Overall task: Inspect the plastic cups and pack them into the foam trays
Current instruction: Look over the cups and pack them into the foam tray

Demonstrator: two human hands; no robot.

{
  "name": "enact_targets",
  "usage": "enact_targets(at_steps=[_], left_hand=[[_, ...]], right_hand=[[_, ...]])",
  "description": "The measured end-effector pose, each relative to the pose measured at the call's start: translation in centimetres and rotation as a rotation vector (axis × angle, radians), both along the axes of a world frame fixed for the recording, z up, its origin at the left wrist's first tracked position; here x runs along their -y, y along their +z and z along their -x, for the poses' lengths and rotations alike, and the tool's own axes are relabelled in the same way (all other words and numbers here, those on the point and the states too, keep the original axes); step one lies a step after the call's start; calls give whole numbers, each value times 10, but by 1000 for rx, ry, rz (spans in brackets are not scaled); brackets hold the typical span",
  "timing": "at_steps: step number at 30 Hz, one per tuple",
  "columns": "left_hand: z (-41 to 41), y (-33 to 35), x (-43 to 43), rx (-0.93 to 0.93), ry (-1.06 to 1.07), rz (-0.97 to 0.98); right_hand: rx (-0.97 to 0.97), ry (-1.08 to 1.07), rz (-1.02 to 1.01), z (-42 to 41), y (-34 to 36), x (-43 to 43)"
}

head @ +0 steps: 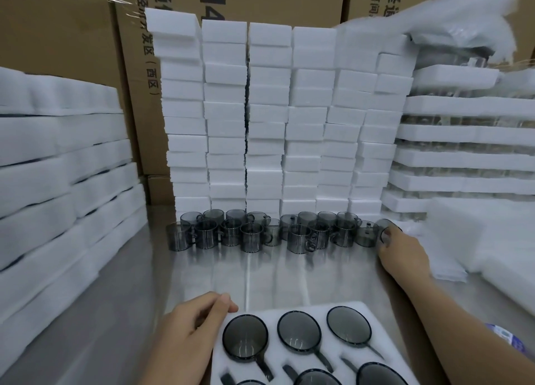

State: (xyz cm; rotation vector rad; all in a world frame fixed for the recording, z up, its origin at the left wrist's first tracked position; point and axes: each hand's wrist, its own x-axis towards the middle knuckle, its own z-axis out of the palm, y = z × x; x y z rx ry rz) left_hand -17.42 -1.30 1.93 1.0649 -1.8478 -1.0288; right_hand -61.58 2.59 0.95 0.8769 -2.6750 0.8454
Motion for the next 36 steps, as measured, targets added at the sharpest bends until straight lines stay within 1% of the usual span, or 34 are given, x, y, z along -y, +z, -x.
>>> enact_targets(at_steps=[3,10,18,22,26,29,33,36], left_hand=[[-1,-1,0,12,5,13],[0,-3,2,-27,-6,17],[-2,-4,0,-14,-44,39],[-3,-6,2,-18,-70,59],[-2,-7,2,-65,-80,76],[-6,-7,-1,-77,-79,92],[-12,-1,-9,4,-101,189],[-16,7,-18,113,-70,352]], right_hand=[[12,-19,-13,2,0,0],[50,2,44,3,2,1],[2,26,214,-21,13,-19],[-23,108,176,-56,16,-41],[-111,177,91,-93,12,-72],[-128,256,108,-117,8,-98],[-70,405,180,-140,-3,-123],[46,455,255,-149,-6,-130]])
